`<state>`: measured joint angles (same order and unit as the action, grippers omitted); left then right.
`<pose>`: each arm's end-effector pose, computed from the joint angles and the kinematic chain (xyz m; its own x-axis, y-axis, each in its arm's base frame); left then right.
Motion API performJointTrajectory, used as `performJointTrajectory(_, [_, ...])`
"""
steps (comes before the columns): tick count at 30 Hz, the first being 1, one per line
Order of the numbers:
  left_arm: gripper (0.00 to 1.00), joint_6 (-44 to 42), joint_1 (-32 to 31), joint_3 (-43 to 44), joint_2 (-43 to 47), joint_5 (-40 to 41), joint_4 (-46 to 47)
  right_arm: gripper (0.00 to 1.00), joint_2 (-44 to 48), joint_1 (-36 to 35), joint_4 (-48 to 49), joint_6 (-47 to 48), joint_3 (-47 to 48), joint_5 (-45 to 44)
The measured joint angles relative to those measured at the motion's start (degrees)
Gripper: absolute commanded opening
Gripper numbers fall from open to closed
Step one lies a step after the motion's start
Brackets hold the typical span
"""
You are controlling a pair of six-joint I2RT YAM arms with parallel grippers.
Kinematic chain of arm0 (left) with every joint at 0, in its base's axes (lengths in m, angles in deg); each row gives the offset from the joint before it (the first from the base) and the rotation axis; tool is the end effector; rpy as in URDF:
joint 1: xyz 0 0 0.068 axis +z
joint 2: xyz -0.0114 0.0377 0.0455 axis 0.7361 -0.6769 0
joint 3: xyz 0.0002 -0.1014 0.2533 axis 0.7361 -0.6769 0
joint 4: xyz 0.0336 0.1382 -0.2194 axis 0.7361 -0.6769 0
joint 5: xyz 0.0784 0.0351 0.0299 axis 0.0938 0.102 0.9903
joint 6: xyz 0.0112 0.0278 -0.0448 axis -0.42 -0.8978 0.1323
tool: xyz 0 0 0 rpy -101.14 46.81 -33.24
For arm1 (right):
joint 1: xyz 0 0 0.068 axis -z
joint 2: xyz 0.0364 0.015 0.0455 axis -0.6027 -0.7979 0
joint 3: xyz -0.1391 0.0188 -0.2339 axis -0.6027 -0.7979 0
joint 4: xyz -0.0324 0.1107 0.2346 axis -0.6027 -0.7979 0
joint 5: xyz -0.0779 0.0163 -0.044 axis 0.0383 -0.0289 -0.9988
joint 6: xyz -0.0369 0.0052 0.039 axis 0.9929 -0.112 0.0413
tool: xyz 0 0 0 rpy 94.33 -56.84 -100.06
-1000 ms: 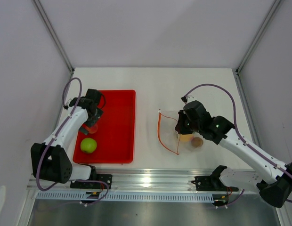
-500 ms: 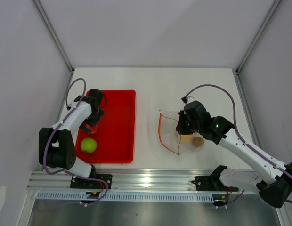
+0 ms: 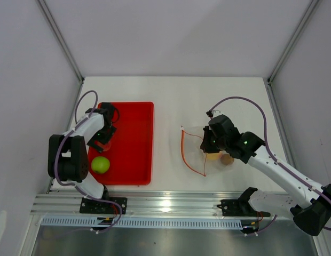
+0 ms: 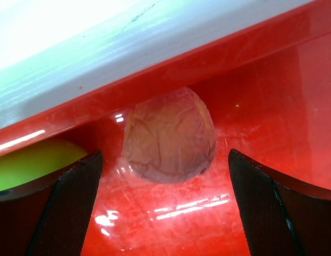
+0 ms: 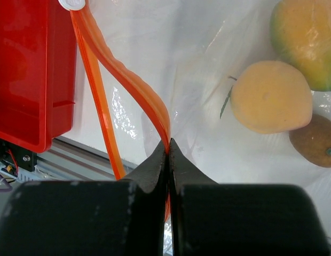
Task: Place the food in the zip-top bag and seal the zipper
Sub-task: Pick up the fake fruit from the bin.
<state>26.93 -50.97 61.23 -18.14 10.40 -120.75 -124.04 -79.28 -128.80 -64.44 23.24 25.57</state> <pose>0.2775 -0.0008 0.1970 -0.3267 -0.8226 -0.4654 -0.9402 0.3331 0.0713 0.1631 0.1437 0.3129 -0.7802 -0.0362 -0.6245 -0.2716 0.9189 0.2860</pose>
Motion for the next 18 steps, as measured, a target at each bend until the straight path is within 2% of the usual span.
performJointTrajectory(18, [0.99, 0.0, 1.7, 0.0, -3.6, -2.5, 0.4, 0.00, 0.0, 0.5, 0.0, 0.0, 0.0, 0.1])
